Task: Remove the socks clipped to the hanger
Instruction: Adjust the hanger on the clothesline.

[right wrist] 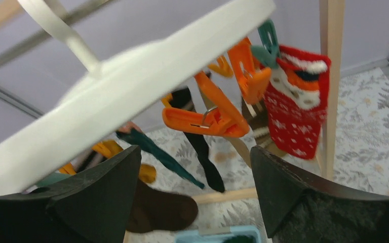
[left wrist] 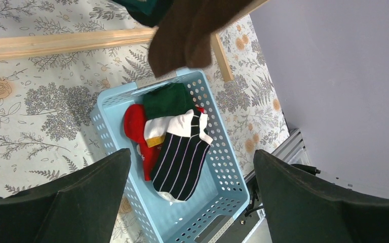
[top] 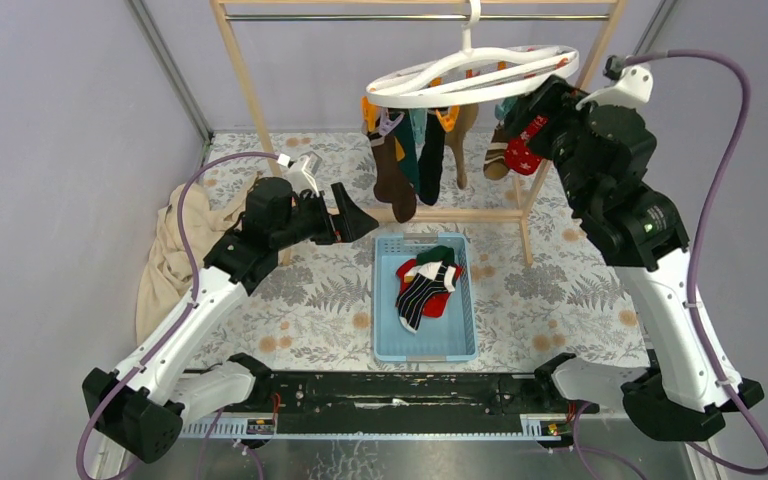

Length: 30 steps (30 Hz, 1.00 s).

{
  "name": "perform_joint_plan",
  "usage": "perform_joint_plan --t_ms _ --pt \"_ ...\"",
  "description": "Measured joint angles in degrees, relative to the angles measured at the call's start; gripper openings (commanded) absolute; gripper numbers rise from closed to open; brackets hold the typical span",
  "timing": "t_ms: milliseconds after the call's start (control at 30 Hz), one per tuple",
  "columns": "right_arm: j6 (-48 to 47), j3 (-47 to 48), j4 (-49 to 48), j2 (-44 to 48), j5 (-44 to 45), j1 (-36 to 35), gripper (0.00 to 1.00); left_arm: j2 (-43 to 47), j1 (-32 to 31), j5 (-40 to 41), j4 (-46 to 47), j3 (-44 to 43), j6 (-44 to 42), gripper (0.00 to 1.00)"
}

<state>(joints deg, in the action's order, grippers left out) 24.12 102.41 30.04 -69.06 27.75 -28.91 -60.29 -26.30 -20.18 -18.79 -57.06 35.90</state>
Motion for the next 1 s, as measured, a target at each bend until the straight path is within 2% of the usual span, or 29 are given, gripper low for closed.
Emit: perform_joint_plan --t_ms 300,667,800,1000 --pt "1.7 -21.0 -1.4 9.4 -4.5 0.1 0.96 -0.1 0.1 0.0 0.0 0.0 -0.1 0.99" --pt "7.2 -44.4 -10.6 16.4 -14.0 0.2 0.92 -0.5 0.1 0.1 -0.1 0.0 -0.5 0.99" --pt "9.0 -50.8 -14.5 15.2 -17.4 0.2 0.92 -0.4 0.2 0.9 -0.3 0.0 -0.8 0.99" --pt "7.4 -50.6 -21.4 6.2 -22.0 -1.0 0.92 0.1 0.7 5.1 -2.1 0.1 -1.8 0.99"
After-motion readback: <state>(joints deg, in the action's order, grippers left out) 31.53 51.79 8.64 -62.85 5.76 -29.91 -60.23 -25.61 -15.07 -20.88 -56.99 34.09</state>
